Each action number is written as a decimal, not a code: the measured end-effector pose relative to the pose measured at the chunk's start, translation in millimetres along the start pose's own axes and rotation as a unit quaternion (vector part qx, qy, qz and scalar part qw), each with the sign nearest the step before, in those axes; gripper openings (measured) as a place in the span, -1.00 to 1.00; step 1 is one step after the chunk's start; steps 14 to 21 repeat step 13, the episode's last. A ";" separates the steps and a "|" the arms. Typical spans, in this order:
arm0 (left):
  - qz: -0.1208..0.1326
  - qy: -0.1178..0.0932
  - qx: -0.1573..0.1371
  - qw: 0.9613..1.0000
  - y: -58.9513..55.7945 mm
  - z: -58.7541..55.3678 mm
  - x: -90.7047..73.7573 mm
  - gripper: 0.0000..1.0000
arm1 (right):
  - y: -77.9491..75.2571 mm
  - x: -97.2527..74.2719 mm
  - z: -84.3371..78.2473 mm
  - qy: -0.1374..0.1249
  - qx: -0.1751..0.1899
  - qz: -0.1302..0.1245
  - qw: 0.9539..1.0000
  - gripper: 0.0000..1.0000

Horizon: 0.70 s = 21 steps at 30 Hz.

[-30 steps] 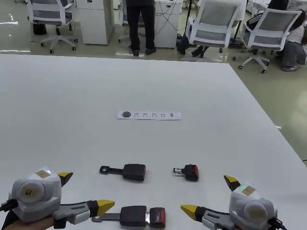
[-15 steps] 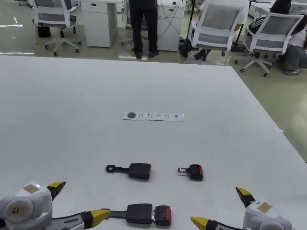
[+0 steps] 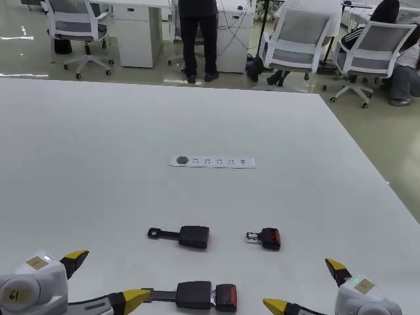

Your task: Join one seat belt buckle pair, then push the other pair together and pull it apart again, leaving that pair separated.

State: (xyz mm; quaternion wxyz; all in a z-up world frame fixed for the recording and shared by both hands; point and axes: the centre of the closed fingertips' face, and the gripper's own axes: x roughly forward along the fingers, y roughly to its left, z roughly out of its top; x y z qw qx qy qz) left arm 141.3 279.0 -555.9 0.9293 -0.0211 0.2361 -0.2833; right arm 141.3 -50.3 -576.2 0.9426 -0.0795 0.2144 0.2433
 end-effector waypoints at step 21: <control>-0.001 -0.005 -0.001 1.000 -3.8 8.1 2.7 1.00 | 1.3 4.1 7.0 -0.001 -0.006 0.002 1.000 0.99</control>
